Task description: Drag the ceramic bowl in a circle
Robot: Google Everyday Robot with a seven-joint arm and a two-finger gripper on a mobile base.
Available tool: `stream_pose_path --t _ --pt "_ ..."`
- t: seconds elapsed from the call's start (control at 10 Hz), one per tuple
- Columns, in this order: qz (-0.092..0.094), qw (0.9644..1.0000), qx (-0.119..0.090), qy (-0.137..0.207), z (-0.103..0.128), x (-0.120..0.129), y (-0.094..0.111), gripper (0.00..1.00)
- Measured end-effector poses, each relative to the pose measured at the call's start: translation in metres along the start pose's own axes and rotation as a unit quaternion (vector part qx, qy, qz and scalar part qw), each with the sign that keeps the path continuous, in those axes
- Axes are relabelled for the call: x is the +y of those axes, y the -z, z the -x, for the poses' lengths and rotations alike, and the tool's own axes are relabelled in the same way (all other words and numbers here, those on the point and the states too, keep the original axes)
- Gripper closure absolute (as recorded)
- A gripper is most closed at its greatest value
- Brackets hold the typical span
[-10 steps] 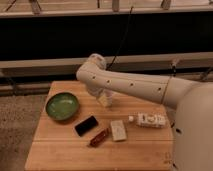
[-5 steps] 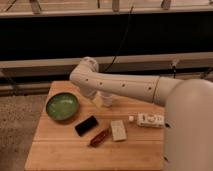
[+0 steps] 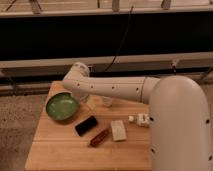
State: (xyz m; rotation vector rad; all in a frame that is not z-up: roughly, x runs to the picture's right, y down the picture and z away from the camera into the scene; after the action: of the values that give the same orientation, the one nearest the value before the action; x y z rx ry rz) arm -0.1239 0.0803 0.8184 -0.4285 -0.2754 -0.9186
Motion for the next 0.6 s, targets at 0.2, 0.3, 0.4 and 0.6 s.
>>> stream_pose_path --t 0.2,0.3,0.4,0.6 --pt "-0.001 0.9999 -0.003 0.01 0.008 -0.01 -0.011 0.2" --pt "-0.003 0.9999 -0.006 0.013 0.013 -0.017 -0.014 0.2" --pt "-0.006 0.9998 -0.01 0.018 0.018 -0.025 -0.019 0.2" --pt "-0.006 0.9997 -0.011 0.023 0.017 -0.026 -0.022 0.2"
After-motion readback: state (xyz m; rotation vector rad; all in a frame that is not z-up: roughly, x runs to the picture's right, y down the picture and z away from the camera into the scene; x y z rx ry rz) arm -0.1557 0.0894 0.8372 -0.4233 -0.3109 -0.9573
